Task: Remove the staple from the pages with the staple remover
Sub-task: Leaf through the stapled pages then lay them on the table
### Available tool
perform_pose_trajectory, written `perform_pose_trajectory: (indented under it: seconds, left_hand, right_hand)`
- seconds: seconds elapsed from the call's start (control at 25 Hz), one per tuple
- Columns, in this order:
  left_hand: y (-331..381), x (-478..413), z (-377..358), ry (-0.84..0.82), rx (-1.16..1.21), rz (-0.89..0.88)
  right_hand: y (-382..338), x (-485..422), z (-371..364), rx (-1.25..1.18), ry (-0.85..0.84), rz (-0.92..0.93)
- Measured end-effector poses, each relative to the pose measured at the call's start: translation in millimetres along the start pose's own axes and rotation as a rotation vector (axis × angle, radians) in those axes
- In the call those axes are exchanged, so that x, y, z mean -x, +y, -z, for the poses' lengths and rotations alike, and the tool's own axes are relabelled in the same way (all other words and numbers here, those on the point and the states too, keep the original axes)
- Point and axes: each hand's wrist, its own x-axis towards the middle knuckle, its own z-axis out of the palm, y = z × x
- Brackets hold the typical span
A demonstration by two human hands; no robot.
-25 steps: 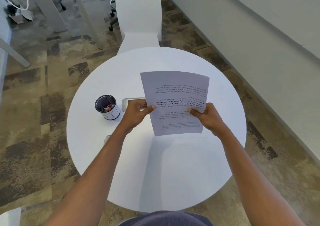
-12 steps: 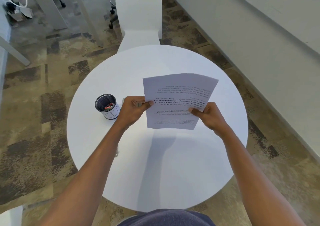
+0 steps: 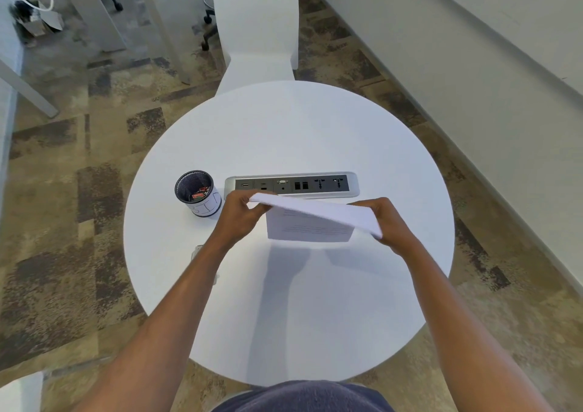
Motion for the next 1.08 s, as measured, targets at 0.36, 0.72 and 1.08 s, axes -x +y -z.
perform_pose_trajectory:
  seconds: [0.36,0.72,1.08]
  left_hand:
    - [-24,4,-6,-0.043,-0.082,0.152]
    - [22,-14,-15,0.093,-0.123,-0.086]
    - [64,-35,-20,-0.043,-0.446,-0.233]
  right_hand:
    - [8,-2,-4,-0.097,-0.051,-0.138]
    - [-11,3,12,-0.268,0.131,-0.115]
    - [-60,1,59,0.13,-0.143,-0.052]
